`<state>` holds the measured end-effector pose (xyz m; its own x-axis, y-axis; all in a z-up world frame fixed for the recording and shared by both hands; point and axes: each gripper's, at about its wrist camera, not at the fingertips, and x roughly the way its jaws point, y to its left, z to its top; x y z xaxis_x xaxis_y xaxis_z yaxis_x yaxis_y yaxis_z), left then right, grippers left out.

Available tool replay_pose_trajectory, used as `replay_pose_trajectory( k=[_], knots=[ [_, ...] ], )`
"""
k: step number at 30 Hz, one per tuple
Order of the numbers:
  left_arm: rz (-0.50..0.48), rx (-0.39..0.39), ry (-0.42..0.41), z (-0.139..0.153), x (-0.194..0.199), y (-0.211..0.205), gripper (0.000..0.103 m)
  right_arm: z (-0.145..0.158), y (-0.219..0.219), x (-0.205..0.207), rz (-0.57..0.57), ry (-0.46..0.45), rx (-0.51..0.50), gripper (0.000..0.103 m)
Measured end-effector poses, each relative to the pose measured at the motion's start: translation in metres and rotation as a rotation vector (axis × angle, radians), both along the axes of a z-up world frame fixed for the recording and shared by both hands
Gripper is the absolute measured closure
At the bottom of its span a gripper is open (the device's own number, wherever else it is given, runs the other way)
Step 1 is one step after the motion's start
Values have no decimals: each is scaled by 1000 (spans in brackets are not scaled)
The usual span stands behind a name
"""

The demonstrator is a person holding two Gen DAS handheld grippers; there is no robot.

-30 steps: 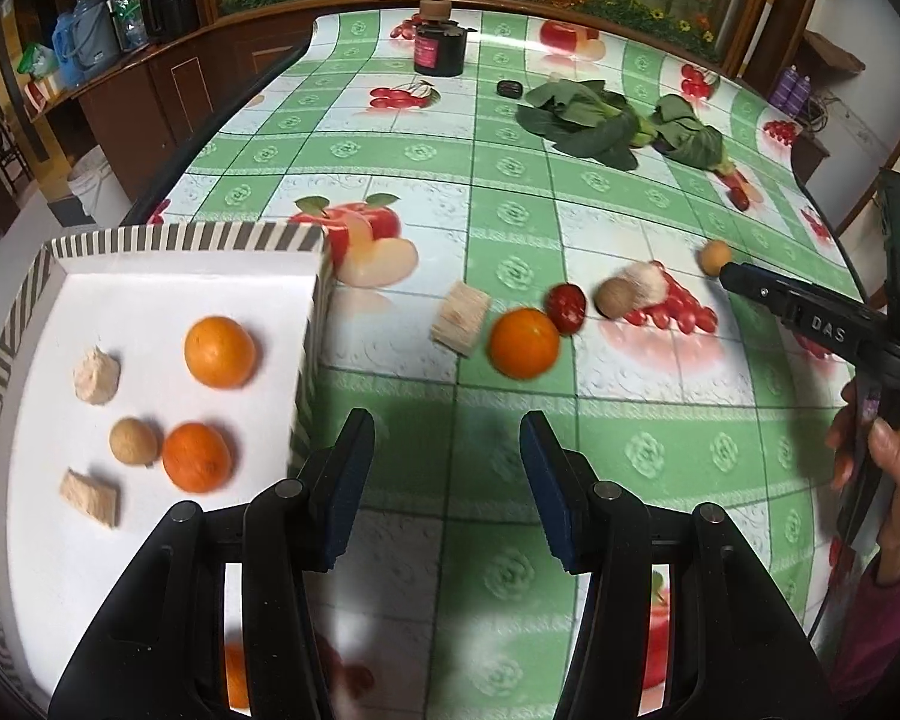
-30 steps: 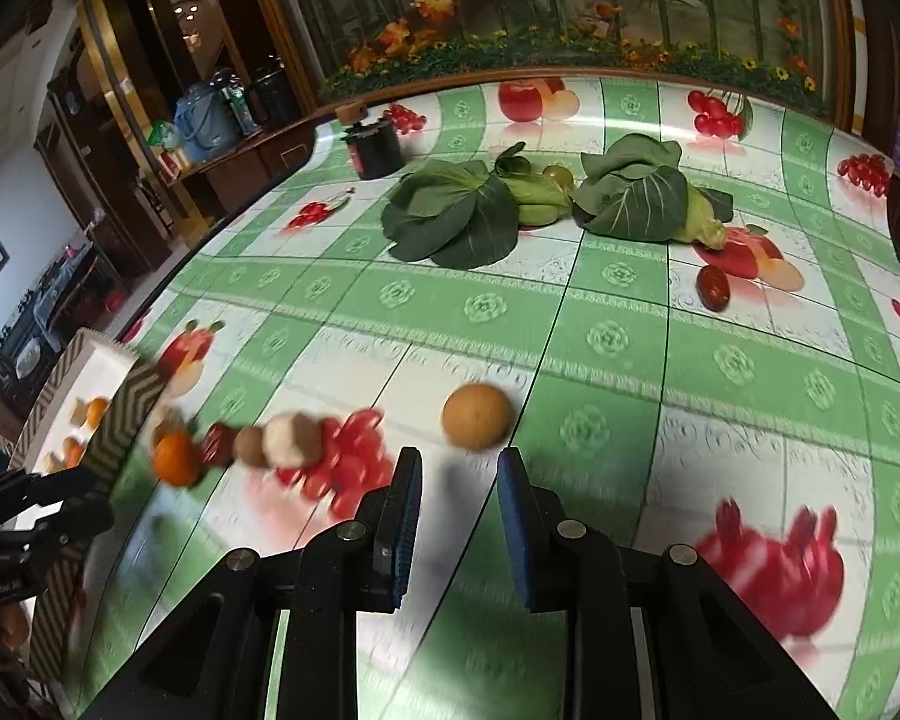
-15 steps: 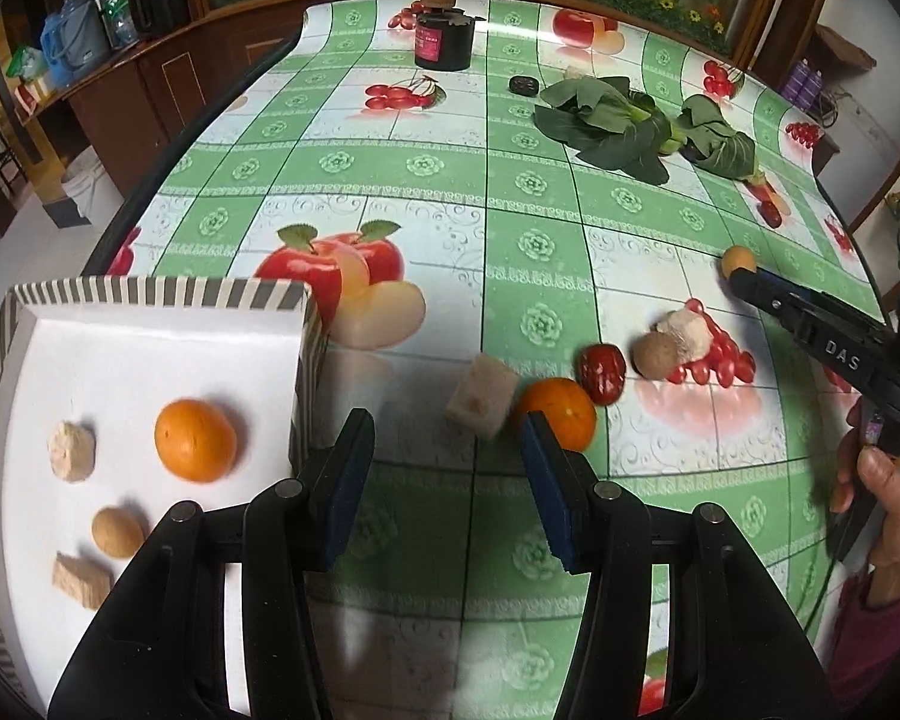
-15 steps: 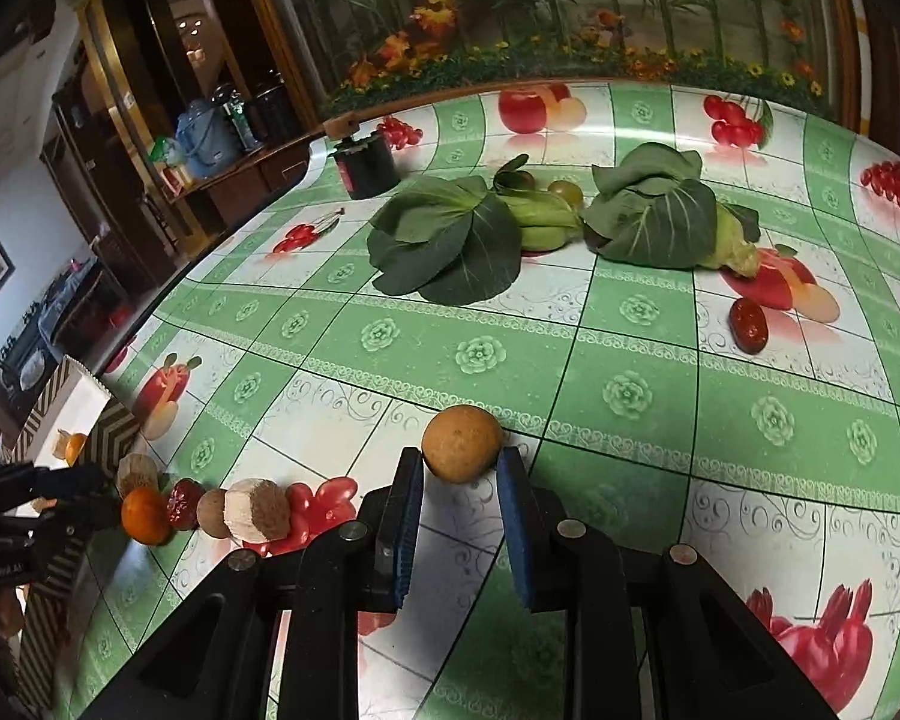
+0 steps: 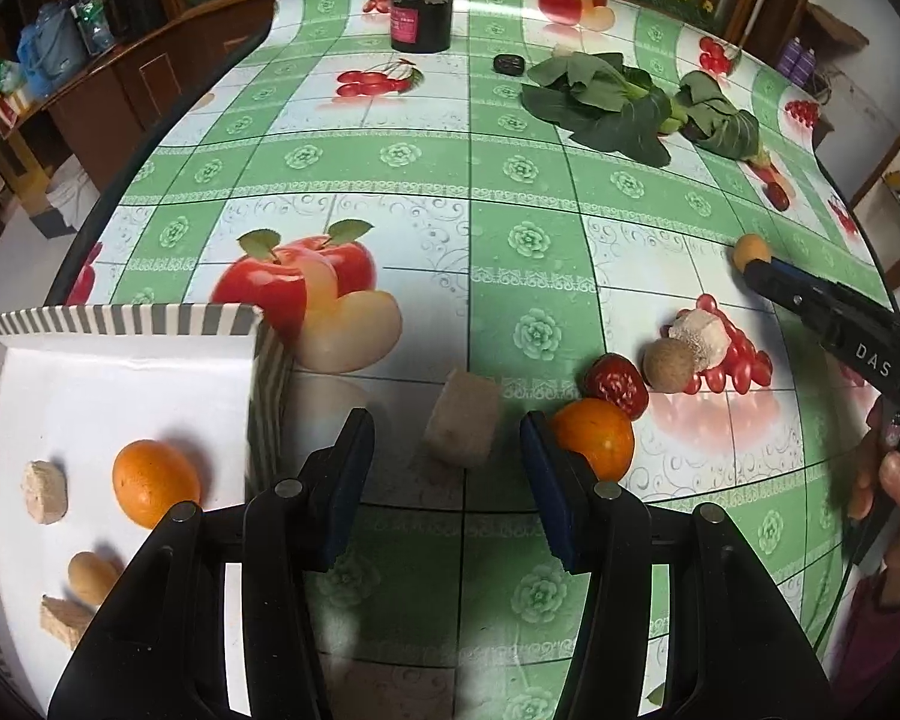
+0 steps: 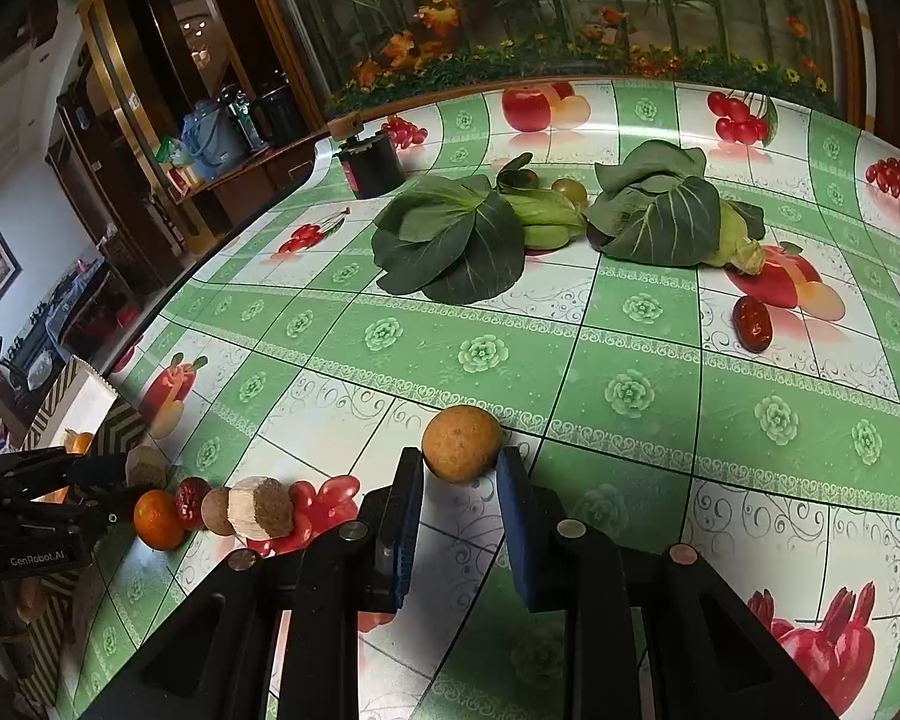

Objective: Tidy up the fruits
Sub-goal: 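Grasp the light brown bread cube with the left gripper while the right gripper grasps a kiwi, then carry the bread cube and kiwi into the white tray and open both grippers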

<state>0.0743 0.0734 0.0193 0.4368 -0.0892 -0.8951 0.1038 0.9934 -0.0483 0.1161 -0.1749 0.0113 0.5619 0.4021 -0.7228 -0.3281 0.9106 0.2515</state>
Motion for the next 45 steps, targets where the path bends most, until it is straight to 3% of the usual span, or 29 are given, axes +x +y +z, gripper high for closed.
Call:
replay_pose_trajectory(
  k=[2,3,5,15,23,34,45],
  knots=[
    [-12,-5,-10,0,0,-2,58,0,1,0,3,-6,-1,78],
    [-15,-6,-18,0,-1,-2,71,0,1,-1,4,-7,-2,78],
    [-15,8,-29,0,-2,-3,81,0,2,-2,12,-9,-2,79],
    [22,-45,-103,25,-37,16,83,16,7,-21,28,-18,8,79],
    [46,-94,-128,41,-74,31,83,44,34,-64,92,-76,54,79],
    [90,-82,-178,54,-124,58,83,44,85,-112,195,-47,93,79],
    [154,-36,-231,62,-160,92,83,56,146,-148,319,-75,88,79]
  ],
)
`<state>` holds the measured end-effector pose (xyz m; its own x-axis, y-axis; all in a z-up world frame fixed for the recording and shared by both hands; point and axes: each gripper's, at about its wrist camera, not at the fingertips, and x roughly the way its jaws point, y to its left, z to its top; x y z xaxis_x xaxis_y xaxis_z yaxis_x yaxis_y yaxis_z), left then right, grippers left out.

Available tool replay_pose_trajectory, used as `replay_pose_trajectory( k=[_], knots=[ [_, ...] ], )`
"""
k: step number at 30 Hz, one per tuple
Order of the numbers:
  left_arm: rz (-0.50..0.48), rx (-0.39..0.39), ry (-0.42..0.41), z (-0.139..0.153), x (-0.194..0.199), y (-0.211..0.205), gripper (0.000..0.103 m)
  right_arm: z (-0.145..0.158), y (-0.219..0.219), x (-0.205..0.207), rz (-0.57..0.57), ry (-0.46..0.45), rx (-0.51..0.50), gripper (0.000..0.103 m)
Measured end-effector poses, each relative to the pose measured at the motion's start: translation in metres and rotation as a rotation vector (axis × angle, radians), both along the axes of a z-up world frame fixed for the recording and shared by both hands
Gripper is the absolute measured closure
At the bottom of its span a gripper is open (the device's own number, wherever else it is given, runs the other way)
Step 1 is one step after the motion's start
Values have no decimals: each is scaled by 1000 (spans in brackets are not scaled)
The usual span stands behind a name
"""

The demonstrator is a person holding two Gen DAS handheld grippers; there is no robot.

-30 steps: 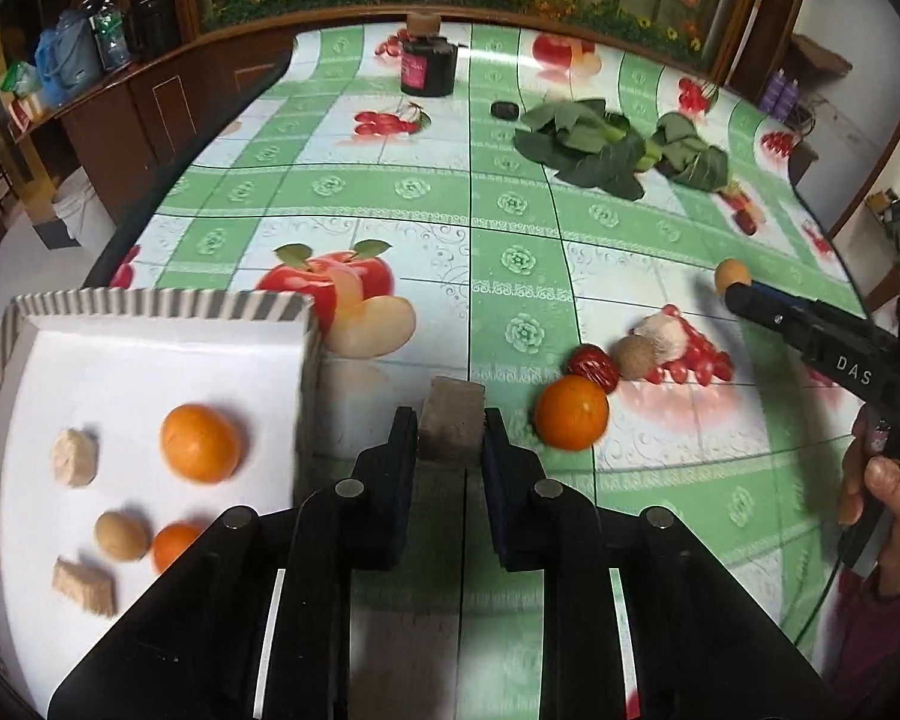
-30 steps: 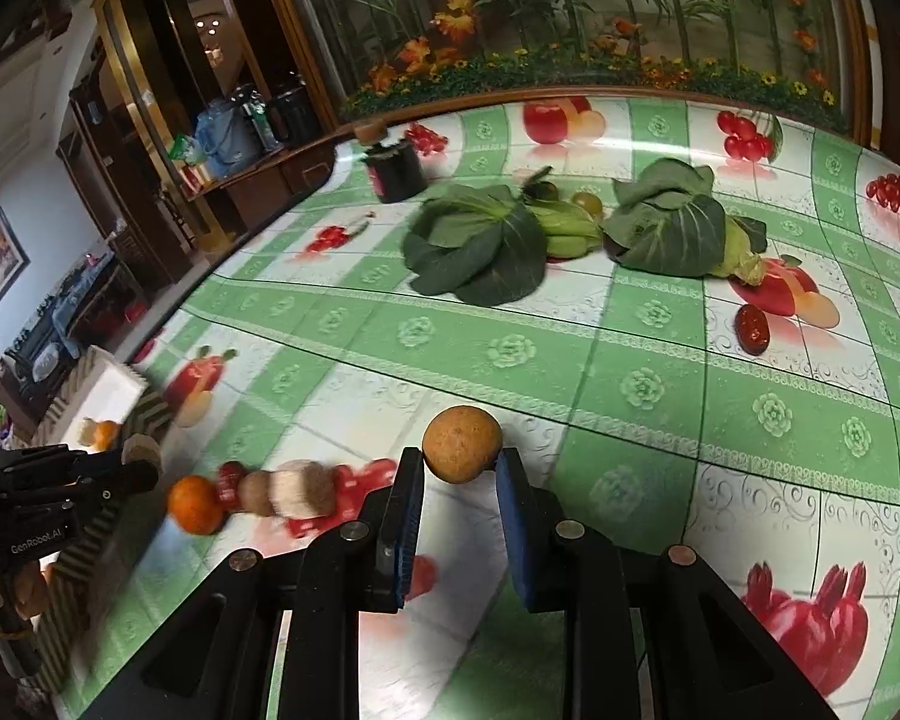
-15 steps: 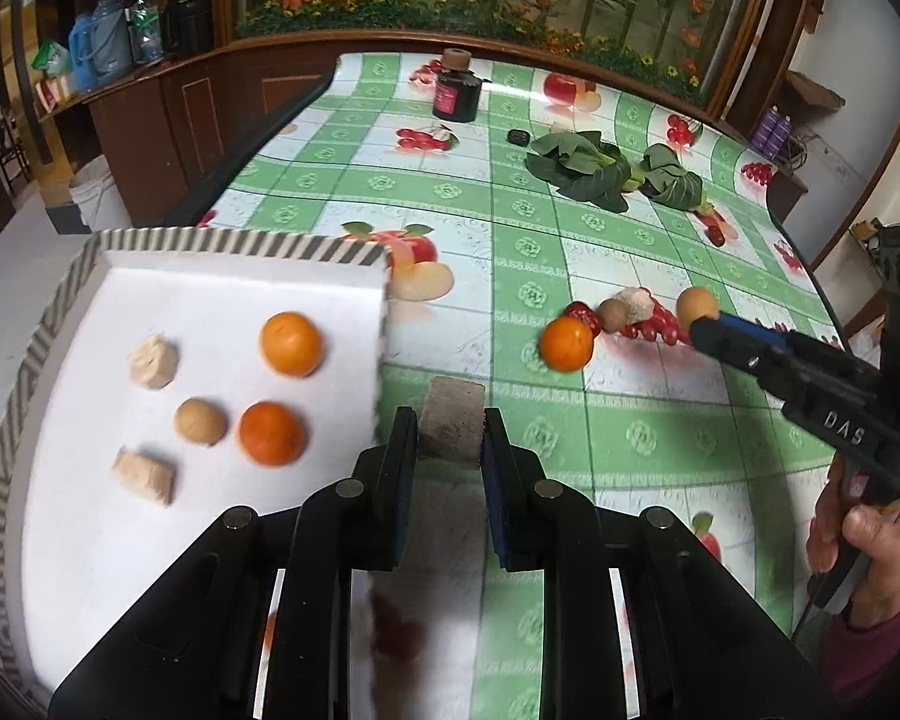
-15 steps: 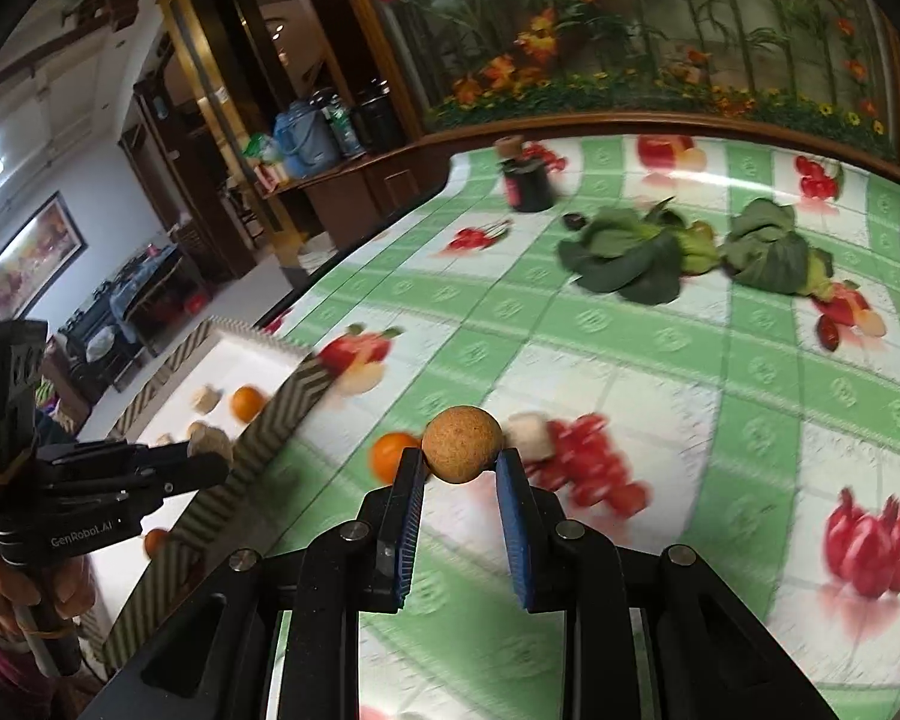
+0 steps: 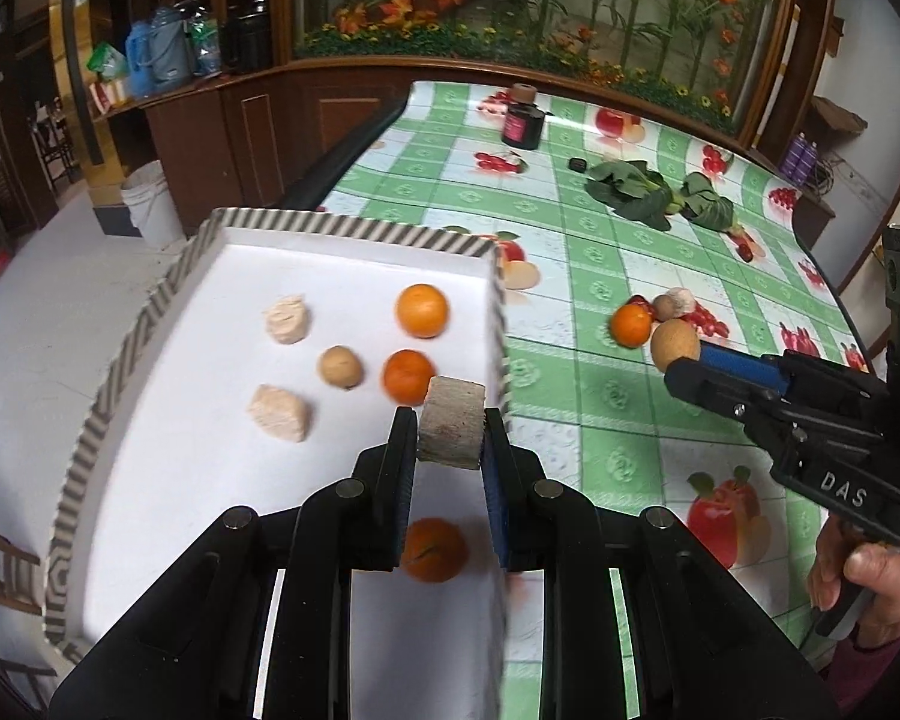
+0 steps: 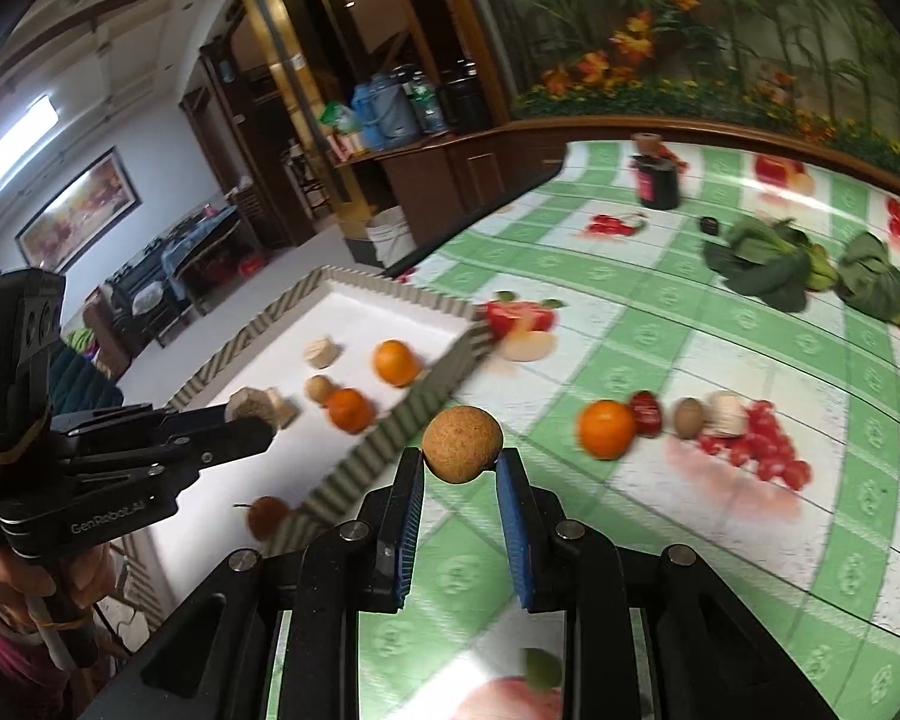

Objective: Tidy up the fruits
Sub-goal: 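Carry the bread cube and kiwi into the white tray and open both grippers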

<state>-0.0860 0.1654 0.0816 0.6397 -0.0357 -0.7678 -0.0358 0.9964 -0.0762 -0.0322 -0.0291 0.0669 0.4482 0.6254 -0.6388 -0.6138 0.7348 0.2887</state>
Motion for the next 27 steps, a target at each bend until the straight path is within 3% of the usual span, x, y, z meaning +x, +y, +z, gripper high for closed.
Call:
replay_pose_trajectory(
  k=[15,27],
  knots=[
    [117,-4,-5,0,-24,58,83,3,74,-20,148,-18,-47,79],
    [186,-18,40,-21,-21,90,83,-14,117,-14,231,18,-100,79]
  ],
)
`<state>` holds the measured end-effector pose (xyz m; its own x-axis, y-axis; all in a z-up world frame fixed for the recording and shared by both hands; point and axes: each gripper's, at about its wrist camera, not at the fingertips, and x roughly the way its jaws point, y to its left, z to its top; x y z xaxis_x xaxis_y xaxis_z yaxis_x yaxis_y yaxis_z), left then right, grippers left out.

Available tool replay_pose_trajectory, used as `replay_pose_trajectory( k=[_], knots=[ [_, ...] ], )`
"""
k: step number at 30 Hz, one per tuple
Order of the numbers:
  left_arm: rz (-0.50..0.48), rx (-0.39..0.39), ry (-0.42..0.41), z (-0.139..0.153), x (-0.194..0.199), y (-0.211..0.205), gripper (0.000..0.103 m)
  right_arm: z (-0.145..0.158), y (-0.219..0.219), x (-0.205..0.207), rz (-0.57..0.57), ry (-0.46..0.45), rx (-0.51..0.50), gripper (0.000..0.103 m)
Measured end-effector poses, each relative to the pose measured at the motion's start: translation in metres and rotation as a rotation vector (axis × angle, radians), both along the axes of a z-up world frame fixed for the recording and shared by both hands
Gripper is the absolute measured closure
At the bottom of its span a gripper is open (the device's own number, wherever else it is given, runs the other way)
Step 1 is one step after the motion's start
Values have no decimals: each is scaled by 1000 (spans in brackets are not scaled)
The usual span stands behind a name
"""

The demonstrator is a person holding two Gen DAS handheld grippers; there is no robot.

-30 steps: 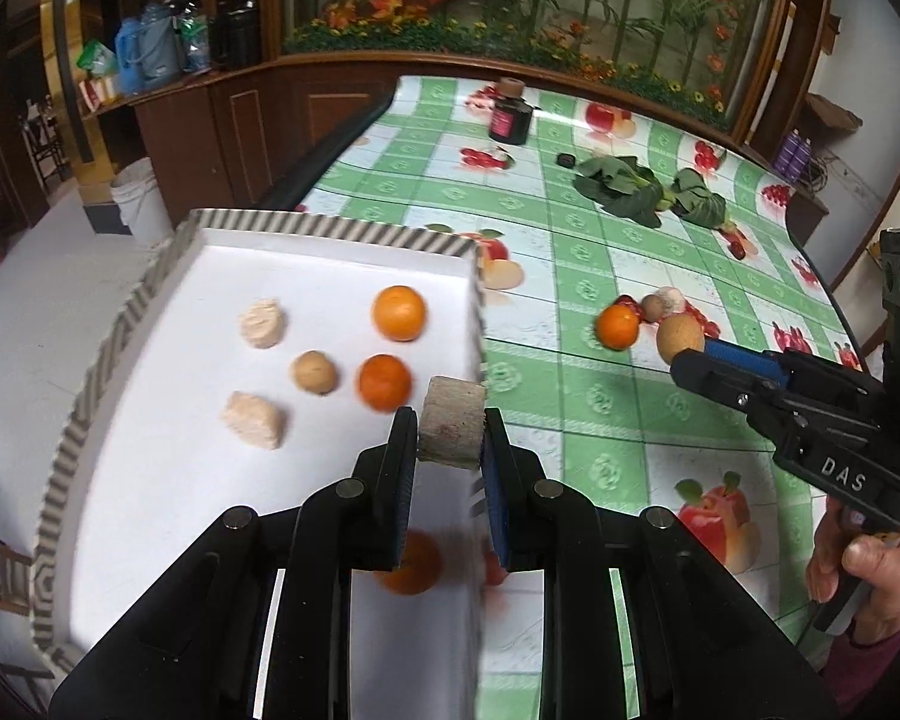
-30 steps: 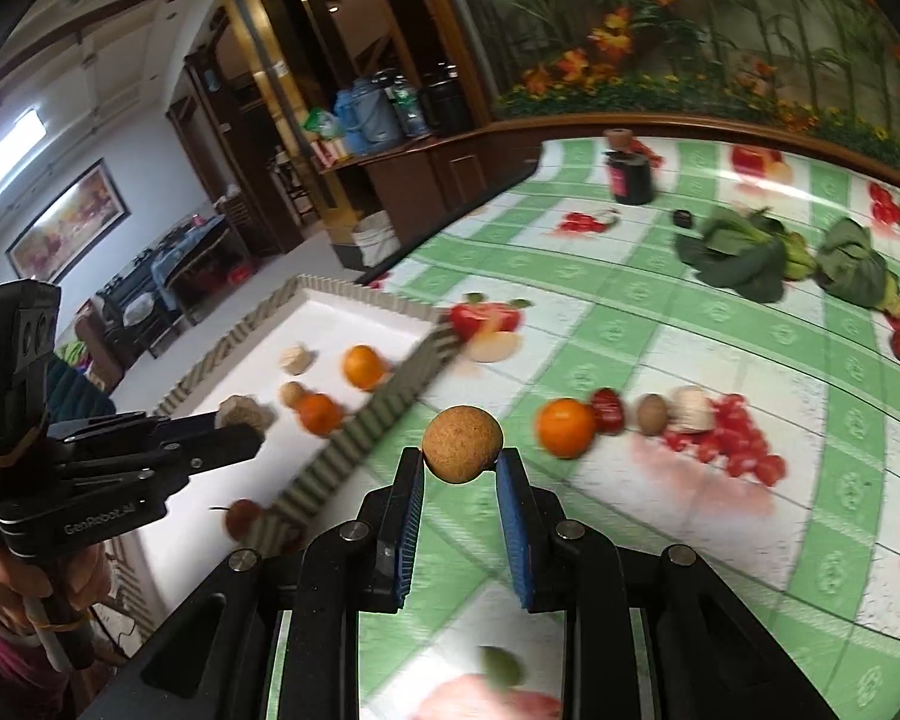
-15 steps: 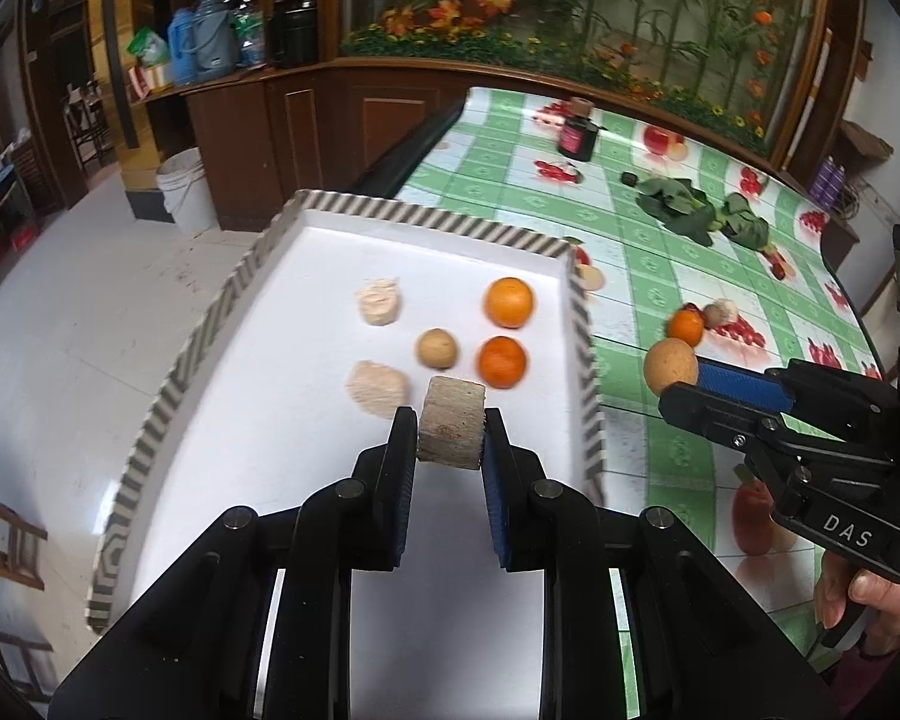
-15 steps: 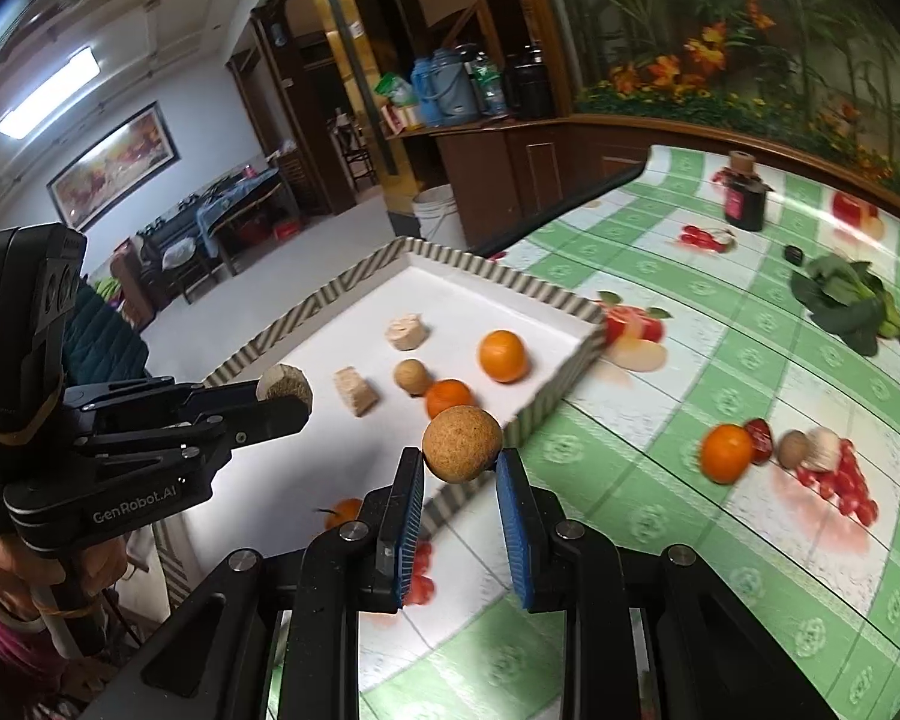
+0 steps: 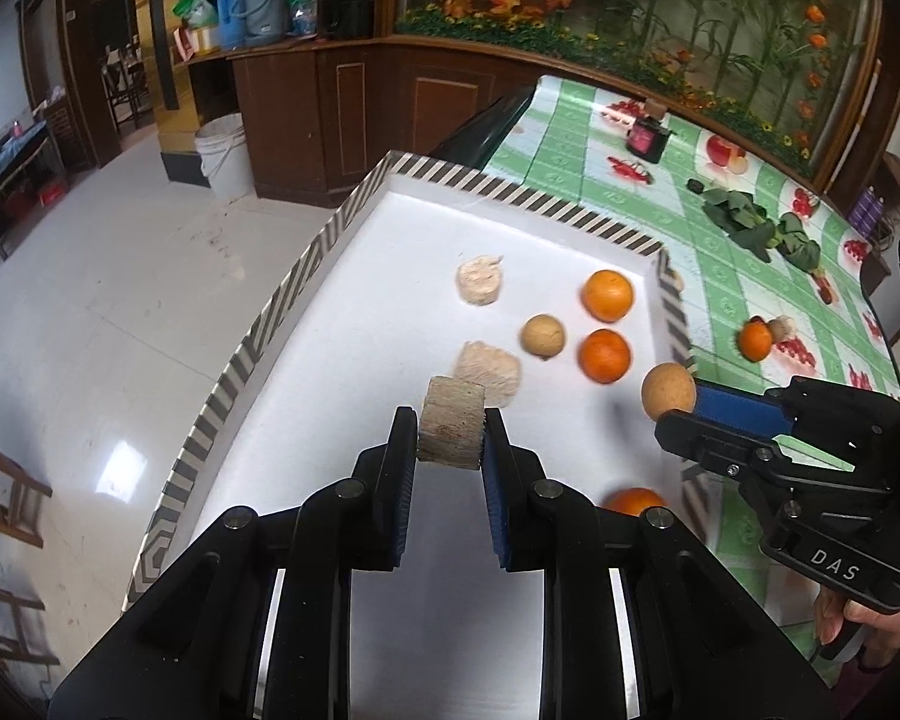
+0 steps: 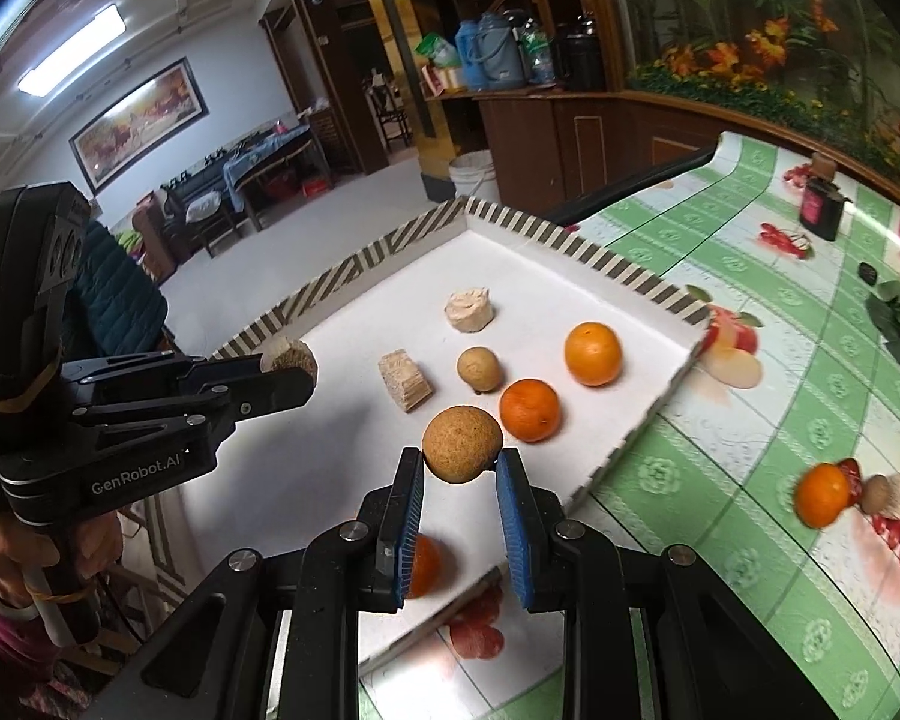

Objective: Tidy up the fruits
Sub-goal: 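Carry the bread cube and kiwi into the white tray and open both grippers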

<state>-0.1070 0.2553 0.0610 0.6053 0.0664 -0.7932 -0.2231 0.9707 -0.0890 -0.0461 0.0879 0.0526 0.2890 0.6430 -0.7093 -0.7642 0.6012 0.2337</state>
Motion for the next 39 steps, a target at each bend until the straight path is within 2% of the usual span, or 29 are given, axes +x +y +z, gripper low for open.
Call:
replay_pose_trajectory(
  k=[6,19,30,39],
  knots=[
    [1,-12,32,-11,4,2,83,-13,13,8,19,30,-23,79],
    [-8,-17,43,-18,11,1,83,-24,22,14,23,51,-41,79],
    [-10,-7,54,-20,11,0,83,-26,31,13,35,34,-64,79],
    [-11,5,109,-28,16,-4,80,-29,40,13,46,15,-111,79]
  ],
)
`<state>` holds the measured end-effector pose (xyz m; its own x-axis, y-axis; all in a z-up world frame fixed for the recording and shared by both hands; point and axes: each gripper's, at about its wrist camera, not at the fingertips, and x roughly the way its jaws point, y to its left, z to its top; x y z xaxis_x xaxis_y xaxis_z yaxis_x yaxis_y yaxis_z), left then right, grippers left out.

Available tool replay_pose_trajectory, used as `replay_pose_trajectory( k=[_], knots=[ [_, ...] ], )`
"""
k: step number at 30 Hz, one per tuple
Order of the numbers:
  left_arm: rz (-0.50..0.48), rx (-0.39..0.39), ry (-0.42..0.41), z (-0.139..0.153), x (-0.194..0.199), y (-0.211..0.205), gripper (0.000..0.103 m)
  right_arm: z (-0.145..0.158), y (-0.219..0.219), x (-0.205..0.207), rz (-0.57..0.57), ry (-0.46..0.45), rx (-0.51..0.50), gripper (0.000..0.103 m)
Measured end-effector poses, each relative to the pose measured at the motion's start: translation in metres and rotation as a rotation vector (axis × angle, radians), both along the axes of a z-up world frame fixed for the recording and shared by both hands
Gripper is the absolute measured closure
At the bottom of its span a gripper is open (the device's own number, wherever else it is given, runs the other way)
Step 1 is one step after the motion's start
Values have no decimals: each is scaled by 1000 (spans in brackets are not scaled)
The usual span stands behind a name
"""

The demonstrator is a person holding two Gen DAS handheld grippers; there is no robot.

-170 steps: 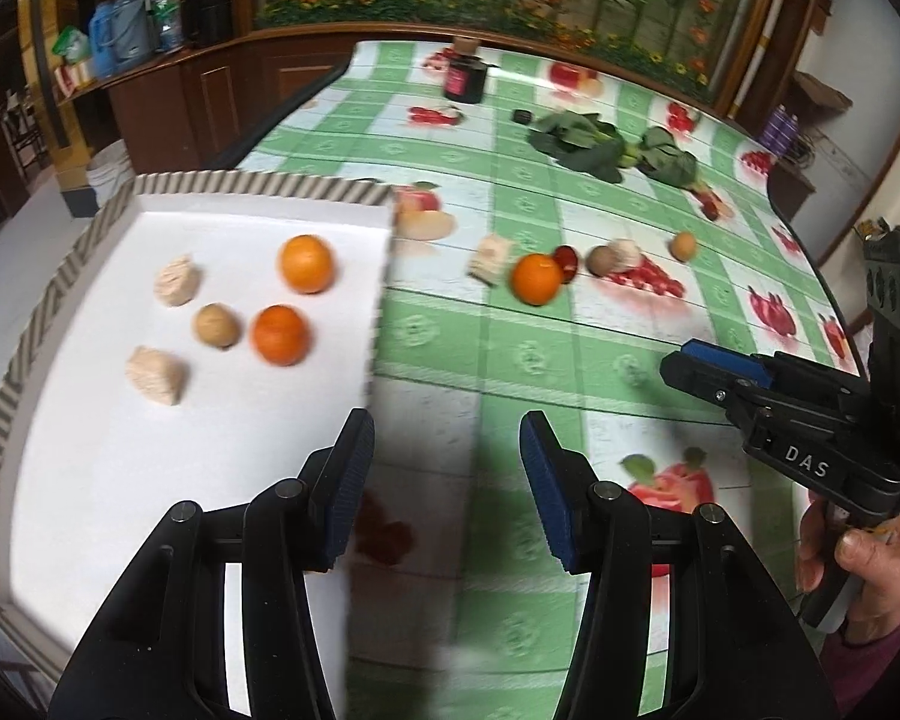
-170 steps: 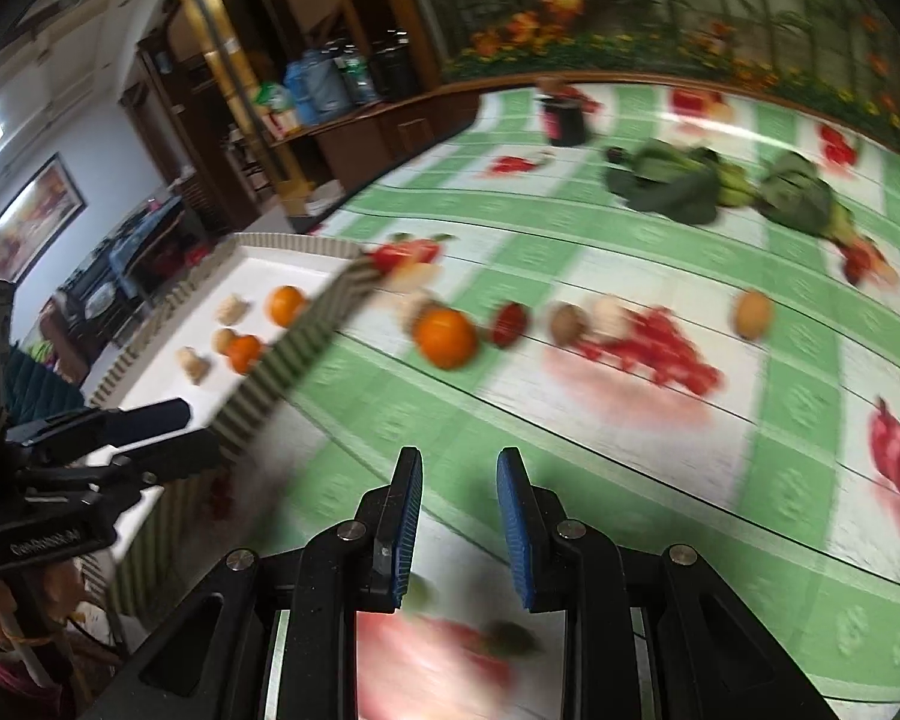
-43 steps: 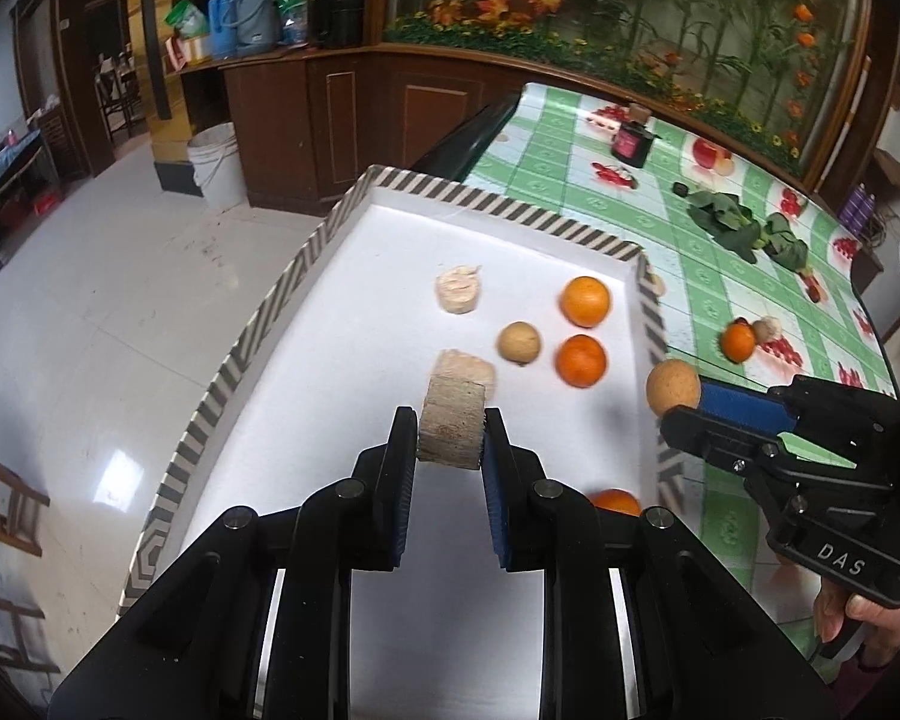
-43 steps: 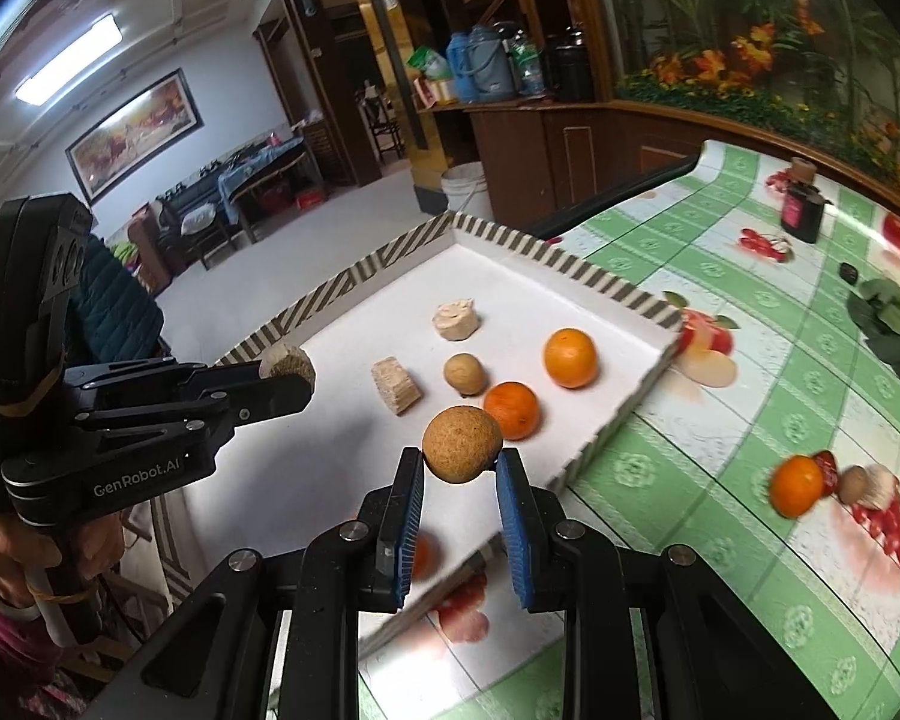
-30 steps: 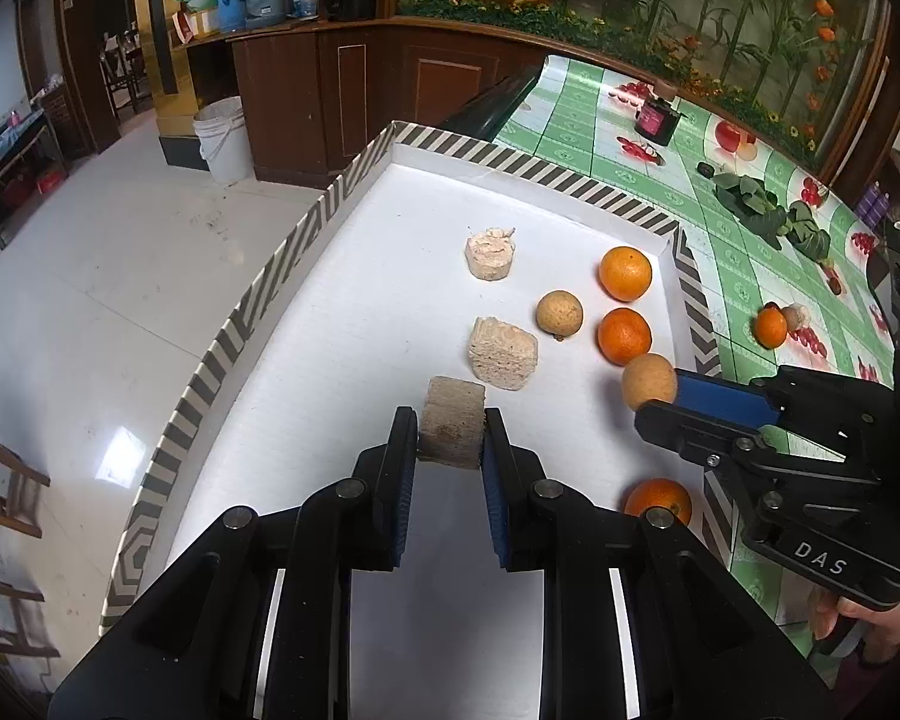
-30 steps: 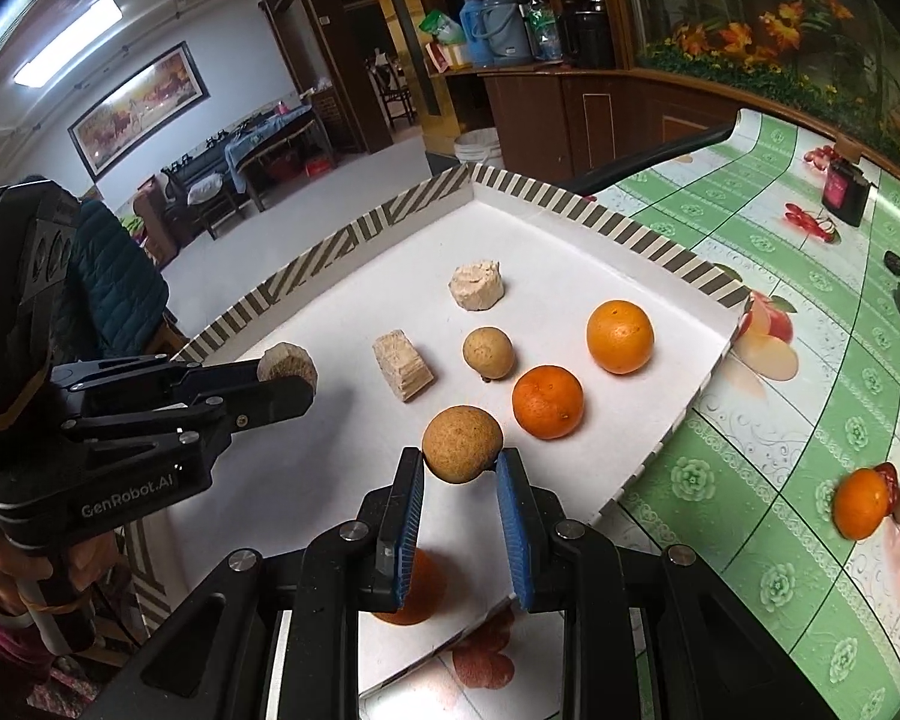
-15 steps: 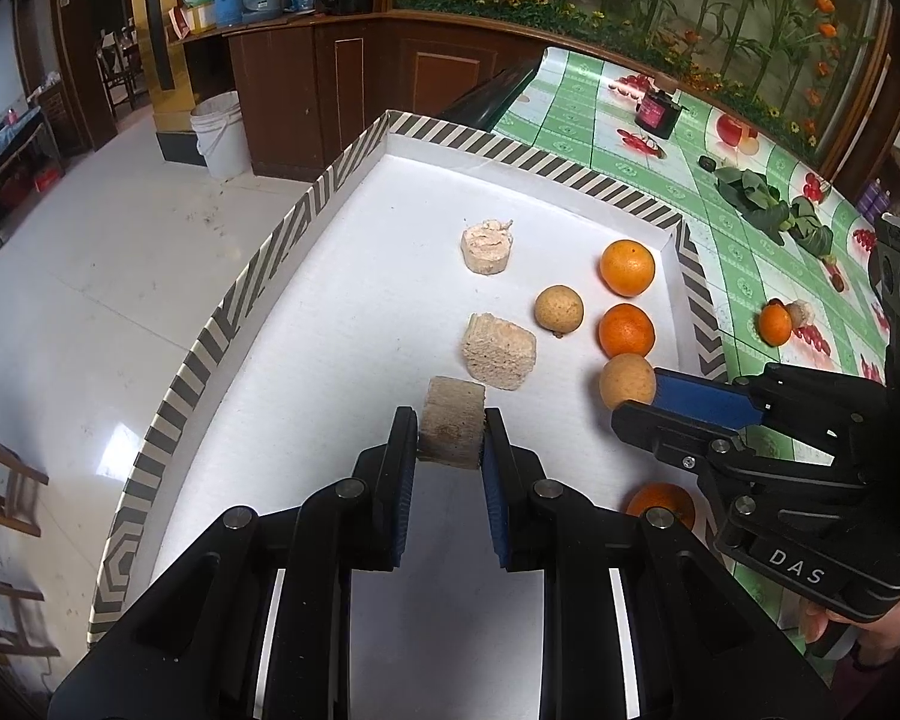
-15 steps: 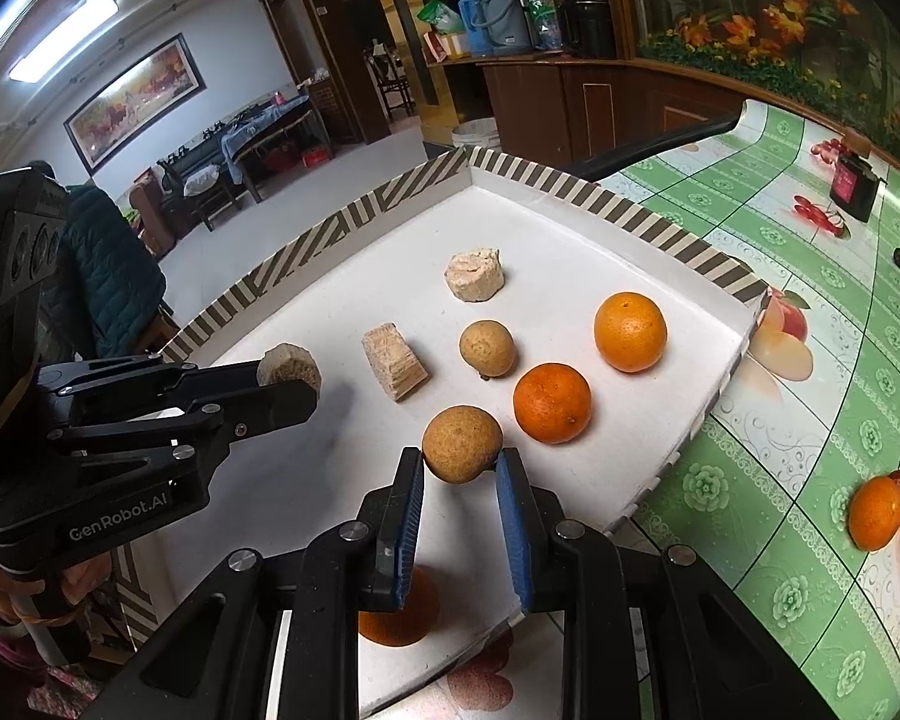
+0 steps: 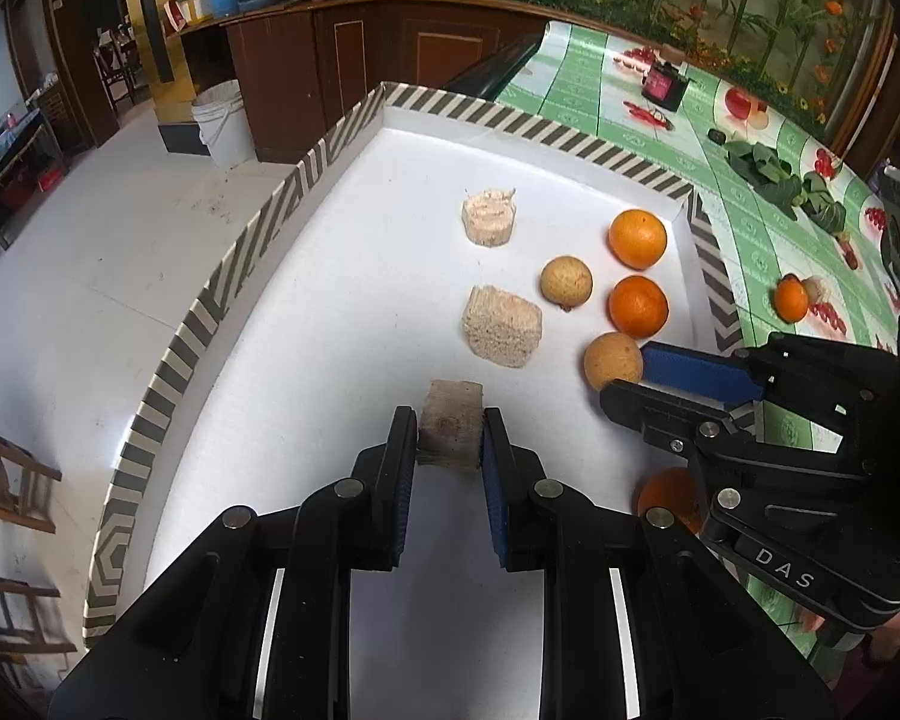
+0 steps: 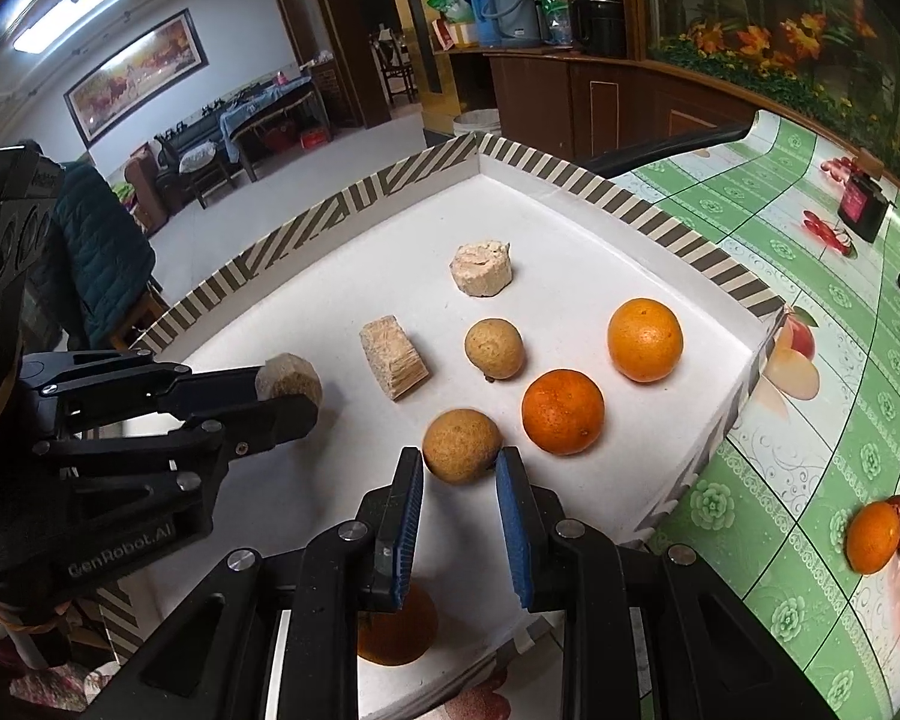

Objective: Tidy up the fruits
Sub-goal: 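Carry the bread cube and kiwi into the white tray and open both grippers, then move both open grippers back over the fruits on the tablecloth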

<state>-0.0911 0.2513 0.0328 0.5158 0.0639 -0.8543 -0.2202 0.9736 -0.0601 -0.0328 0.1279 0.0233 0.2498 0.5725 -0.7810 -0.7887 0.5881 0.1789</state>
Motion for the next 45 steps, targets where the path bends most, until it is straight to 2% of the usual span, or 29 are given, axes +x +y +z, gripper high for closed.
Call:
replay_pose_trajectory(
  k=[1,3,5,10,13,19,28,37,45],
  knots=[
    [2,-4,4,0,0,1,78,0,0,0,1,-1,-3,79],
    [9,-5,11,-1,0,2,61,0,-1,0,4,5,2,78],
    [13,-10,4,1,-2,3,56,2,-5,0,-3,13,16,78],
    [20,20,-14,7,-6,0,56,15,-21,-4,-13,35,84,77],
    [25,25,-34,13,-9,-3,56,24,-33,-10,-20,17,112,77],
    [10,40,-91,30,-11,-20,56,35,-61,-12,-64,6,140,77],
    [-60,21,-122,40,-2,-63,56,38,-121,-4,-186,-7,151,77],
    [-166,-17,-103,36,20,-118,56,22,-199,13,-342,13,118,77],
    [-272,-16,-60,29,49,-165,56,12,-234,34,-414,10,82,77]
  ],
)
